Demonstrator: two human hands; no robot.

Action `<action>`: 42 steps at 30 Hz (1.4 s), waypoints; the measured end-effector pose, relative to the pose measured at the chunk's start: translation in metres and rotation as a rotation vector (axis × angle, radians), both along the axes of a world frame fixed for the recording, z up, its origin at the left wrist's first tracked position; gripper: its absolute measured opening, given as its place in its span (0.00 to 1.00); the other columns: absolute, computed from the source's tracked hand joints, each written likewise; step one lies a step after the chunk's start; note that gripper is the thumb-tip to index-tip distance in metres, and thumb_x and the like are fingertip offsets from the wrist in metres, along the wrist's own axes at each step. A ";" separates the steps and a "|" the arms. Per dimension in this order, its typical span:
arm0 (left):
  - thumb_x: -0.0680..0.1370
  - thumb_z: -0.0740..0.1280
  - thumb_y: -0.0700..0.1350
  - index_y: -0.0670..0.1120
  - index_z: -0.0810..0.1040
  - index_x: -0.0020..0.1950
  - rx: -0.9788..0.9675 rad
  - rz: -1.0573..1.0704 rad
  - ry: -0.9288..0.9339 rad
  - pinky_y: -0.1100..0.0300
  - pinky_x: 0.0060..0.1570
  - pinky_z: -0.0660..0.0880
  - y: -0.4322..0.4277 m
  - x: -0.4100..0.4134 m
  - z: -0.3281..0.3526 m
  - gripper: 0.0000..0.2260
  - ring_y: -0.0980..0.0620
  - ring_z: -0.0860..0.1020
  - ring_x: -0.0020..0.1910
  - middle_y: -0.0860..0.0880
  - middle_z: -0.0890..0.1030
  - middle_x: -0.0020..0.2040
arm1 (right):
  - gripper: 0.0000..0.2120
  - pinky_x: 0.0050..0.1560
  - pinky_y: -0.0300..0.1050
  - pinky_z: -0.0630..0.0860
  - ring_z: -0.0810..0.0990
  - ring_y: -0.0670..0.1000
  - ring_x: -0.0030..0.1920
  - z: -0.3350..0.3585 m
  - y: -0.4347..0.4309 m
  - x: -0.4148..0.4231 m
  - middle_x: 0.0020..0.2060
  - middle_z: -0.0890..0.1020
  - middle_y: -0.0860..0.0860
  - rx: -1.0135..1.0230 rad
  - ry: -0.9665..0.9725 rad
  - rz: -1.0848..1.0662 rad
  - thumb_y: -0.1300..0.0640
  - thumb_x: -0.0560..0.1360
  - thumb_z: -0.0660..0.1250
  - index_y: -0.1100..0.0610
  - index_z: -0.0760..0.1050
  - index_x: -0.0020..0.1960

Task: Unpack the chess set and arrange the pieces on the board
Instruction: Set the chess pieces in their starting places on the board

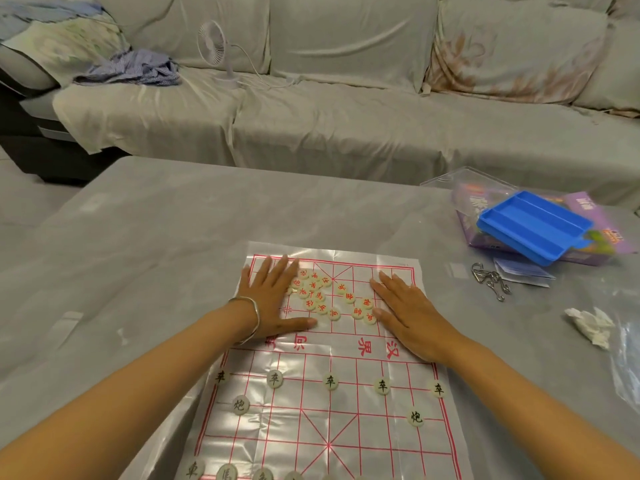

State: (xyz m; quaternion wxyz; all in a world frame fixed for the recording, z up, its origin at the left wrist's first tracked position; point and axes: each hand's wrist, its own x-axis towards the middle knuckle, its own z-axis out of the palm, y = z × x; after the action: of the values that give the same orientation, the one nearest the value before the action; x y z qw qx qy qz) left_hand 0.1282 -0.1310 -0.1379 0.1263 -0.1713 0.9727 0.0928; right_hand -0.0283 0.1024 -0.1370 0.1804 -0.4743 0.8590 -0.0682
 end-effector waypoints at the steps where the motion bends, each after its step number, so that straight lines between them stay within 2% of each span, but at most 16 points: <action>1: 0.46 0.32 0.82 0.53 0.30 0.73 0.000 0.010 -0.015 0.42 0.69 0.33 -0.003 0.003 -0.002 0.60 0.46 0.32 0.73 0.52 0.31 0.74 | 0.31 0.70 0.43 0.34 0.33 0.43 0.73 -0.002 0.001 -0.001 0.74 0.36 0.40 0.001 0.014 0.015 0.30 0.73 0.38 0.40 0.34 0.72; 5: 0.45 0.32 0.83 0.53 0.30 0.73 0.024 0.004 -0.019 0.44 0.68 0.31 -0.005 0.010 -0.001 0.62 0.47 0.32 0.73 0.52 0.32 0.74 | 0.35 0.70 0.42 0.33 0.31 0.40 0.70 -0.007 0.002 0.001 0.70 0.33 0.37 -0.036 0.016 0.017 0.27 0.64 0.31 0.38 0.32 0.69; 16: 0.47 0.32 0.83 0.52 0.30 0.73 0.033 0.007 0.007 0.46 0.67 0.29 0.006 0.039 -0.006 0.60 0.48 0.31 0.72 0.52 0.31 0.74 | 0.33 0.69 0.41 0.32 0.28 0.38 0.69 -0.009 0.013 0.026 0.70 0.32 0.36 -0.046 -0.008 0.026 0.25 0.63 0.28 0.34 0.28 0.64; 19: 0.51 0.29 0.81 0.52 0.33 0.74 0.079 0.055 0.076 0.47 0.69 0.32 0.002 0.044 -0.004 0.57 0.50 0.32 0.73 0.53 0.33 0.75 | 0.29 0.71 0.43 0.36 0.34 0.41 0.72 0.001 0.010 0.031 0.74 0.39 0.40 -0.060 -0.074 -0.029 0.29 0.71 0.36 0.36 0.35 0.69; 22: 0.51 0.23 0.78 0.53 0.34 0.74 0.074 0.162 0.117 0.46 0.70 0.33 -0.010 0.056 -0.004 0.55 0.49 0.33 0.73 0.53 0.33 0.75 | 0.28 0.74 0.49 0.46 0.45 0.46 0.76 0.017 -0.001 0.038 0.76 0.49 0.41 -0.200 -0.191 -0.130 0.37 0.75 0.47 0.40 0.49 0.73; 26: 0.53 0.20 0.75 0.57 0.34 0.73 0.016 0.156 0.086 0.46 0.71 0.34 -0.024 0.078 -0.007 0.50 0.49 0.35 0.74 0.54 0.35 0.75 | 0.16 0.73 0.55 0.52 0.51 0.47 0.75 0.029 -0.022 0.047 0.74 0.57 0.41 -0.299 -0.272 -0.101 0.42 0.78 0.53 0.33 0.60 0.65; 29: 0.56 0.20 0.74 0.58 0.37 0.74 -0.012 0.129 0.115 0.47 0.72 0.35 -0.028 0.083 -0.009 0.48 0.50 0.37 0.75 0.55 0.38 0.76 | 0.14 0.73 0.56 0.55 0.55 0.48 0.73 0.030 -0.039 0.054 0.72 0.61 0.43 -0.323 -0.240 -0.066 0.45 0.78 0.59 0.40 0.71 0.63; 31: 0.58 0.20 0.73 0.59 0.39 0.74 -0.035 0.132 0.152 0.48 0.72 0.35 -0.027 0.084 -0.010 0.46 0.51 0.39 0.75 0.56 0.40 0.76 | 0.12 0.72 0.56 0.58 0.60 0.48 0.71 0.027 -0.049 0.059 0.70 0.65 0.44 -0.352 -0.215 -0.089 0.47 0.75 0.65 0.44 0.77 0.58; 37: 0.61 0.23 0.74 0.59 0.42 0.74 -0.015 0.129 0.219 0.49 0.72 0.34 -0.027 0.084 -0.014 0.45 0.52 0.41 0.75 0.56 0.43 0.76 | 0.13 0.61 0.41 0.62 0.65 0.48 0.63 0.022 -0.074 0.065 0.62 0.72 0.46 -0.314 -0.138 -0.181 0.44 0.70 0.70 0.49 0.81 0.52; 42: 0.62 0.23 0.74 0.58 0.45 0.75 -0.008 0.139 0.251 0.49 0.72 0.36 -0.027 0.084 -0.014 0.45 0.52 0.43 0.76 0.56 0.45 0.77 | 0.14 0.60 0.43 0.65 0.65 0.47 0.58 0.021 -0.084 0.067 0.59 0.72 0.47 -0.281 -0.147 -0.224 0.44 0.68 0.72 0.48 0.82 0.51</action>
State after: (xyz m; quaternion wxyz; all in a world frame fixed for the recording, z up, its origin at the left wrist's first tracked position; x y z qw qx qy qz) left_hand 0.2126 -0.1581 -0.1524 -0.0035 -0.2259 0.9669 0.1182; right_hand 0.0385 0.0188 -0.1155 0.1657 -0.3902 0.8728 -0.2417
